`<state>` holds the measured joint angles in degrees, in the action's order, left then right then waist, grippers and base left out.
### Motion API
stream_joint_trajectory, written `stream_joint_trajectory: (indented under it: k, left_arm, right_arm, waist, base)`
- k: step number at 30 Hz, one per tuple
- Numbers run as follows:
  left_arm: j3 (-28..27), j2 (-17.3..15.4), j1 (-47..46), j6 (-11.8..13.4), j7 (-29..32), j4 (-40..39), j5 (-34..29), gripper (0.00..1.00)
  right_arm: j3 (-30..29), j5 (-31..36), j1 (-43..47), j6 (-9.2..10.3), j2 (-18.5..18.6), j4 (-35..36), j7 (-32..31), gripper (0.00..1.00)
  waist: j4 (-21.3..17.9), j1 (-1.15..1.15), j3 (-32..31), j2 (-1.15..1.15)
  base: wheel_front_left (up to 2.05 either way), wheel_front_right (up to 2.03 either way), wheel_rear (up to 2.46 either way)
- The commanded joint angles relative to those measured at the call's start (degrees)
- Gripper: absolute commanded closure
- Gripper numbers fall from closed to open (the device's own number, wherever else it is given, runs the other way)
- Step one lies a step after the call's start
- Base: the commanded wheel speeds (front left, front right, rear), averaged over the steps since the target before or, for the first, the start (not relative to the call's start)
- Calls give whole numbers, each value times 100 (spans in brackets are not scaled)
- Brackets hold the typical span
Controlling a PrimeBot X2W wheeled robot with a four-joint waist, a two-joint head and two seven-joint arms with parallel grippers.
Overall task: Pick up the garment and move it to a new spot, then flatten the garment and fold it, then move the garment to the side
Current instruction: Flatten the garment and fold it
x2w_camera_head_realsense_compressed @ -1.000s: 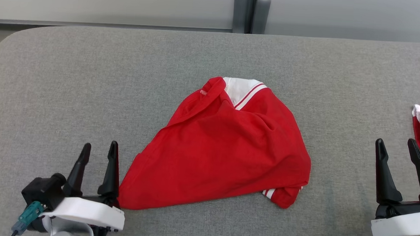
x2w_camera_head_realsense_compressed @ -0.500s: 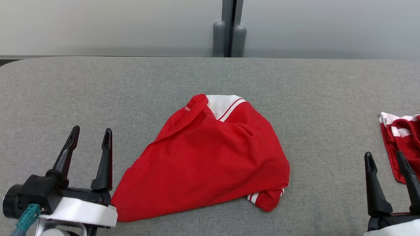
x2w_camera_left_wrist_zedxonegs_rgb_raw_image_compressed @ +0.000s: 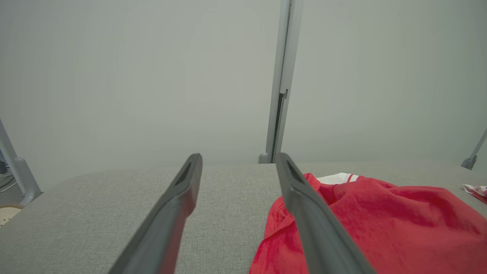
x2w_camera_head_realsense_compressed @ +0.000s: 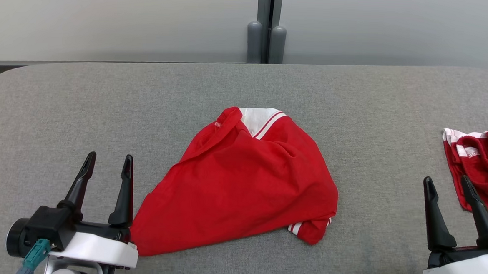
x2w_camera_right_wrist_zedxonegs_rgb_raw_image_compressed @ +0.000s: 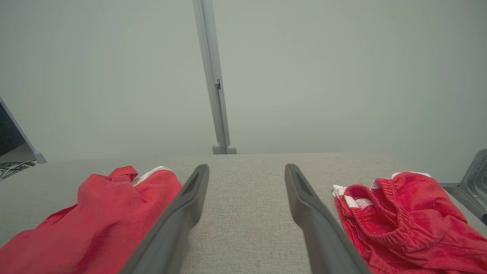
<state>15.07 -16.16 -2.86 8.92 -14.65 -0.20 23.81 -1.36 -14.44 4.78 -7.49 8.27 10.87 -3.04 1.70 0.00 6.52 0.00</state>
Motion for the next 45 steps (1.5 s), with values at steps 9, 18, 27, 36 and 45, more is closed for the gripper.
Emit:
stream_joint_trajectory:
  k: [9, 18, 27, 36, 45]
  left_arm:
    - [118, 74, -370, -61, -5, 20, -14, 0]
    - [140, 191, -606, -173, -40, 163, -35, 0]
    - [60, 248, -693, -243, -56, 253, -79, 0]
    - [-105, 328, -679, -326, -58, 220, -141, 0]
    - [-195, 444, -730, -472, -59, 299, -210, 0]
  right_arm:
    - [1026, -157, 44, 0, 2, -633, -128, 0]
    - [1767, -389, -425, 1, -71, -1827, 58, 0]
    - [1263, -178, -764, 1, 151, -1929, 640, 100]
    - [308, 421, -920, 1, 704, -842, 649, 100]
    - [275, 532, -431, 1, 419, -1167, 633, 100]
  waist:
    - [225, 0, 416, 0]
    - [363, 0, 718, 0]
    - [303, 0, 818, 0]
    - [152, 0, 793, 0]
    - [83, 0, 858, 0]
  base:
    - [0, 0, 0]
    - [0, 0, 0]
    - [0, 0, 0]
    - [0, 0, 0]
    - [0, 0, 0]
